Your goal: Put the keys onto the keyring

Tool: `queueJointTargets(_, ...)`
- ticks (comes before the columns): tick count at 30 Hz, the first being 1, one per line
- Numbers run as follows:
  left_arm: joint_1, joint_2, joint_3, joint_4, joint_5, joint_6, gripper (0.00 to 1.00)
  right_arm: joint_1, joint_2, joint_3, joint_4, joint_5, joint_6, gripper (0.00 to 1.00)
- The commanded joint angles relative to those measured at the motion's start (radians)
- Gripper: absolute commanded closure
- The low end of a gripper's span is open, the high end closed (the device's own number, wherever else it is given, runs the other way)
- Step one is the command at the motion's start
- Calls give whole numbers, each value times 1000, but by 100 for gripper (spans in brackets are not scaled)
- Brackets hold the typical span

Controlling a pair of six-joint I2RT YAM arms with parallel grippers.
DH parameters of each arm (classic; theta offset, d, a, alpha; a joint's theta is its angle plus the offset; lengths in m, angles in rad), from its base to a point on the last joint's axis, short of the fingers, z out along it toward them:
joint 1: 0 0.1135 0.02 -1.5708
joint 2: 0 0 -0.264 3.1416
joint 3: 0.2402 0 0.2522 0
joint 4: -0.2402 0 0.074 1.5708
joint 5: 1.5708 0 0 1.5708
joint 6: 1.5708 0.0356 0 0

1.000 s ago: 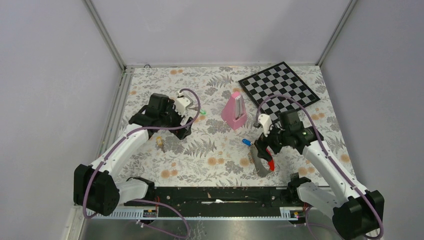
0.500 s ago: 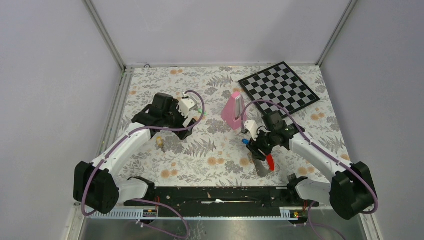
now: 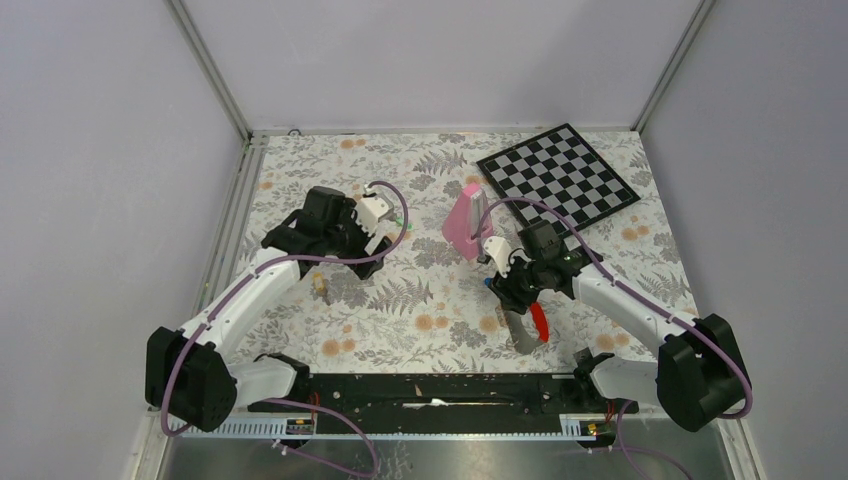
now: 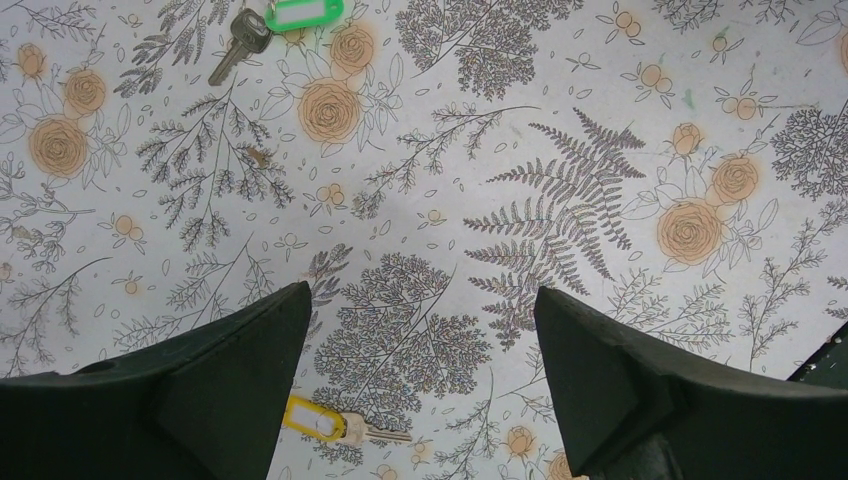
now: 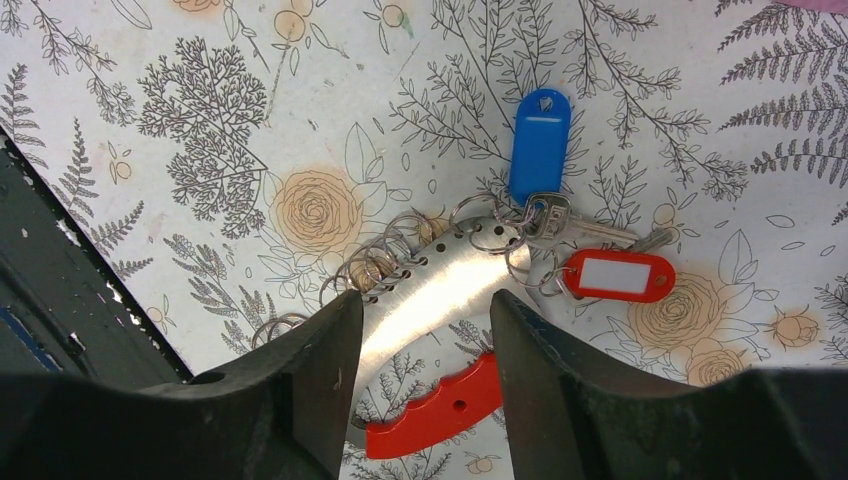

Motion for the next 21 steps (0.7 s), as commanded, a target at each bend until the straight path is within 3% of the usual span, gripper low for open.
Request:
queueJointTargets(1,-4,-23,14,23,-10,-7,9,8,1,14,29,-7,6,43)
queueJointTargets(21,-4,-33,8,35,2,-21,11,7,189,114,36,102,125,55)
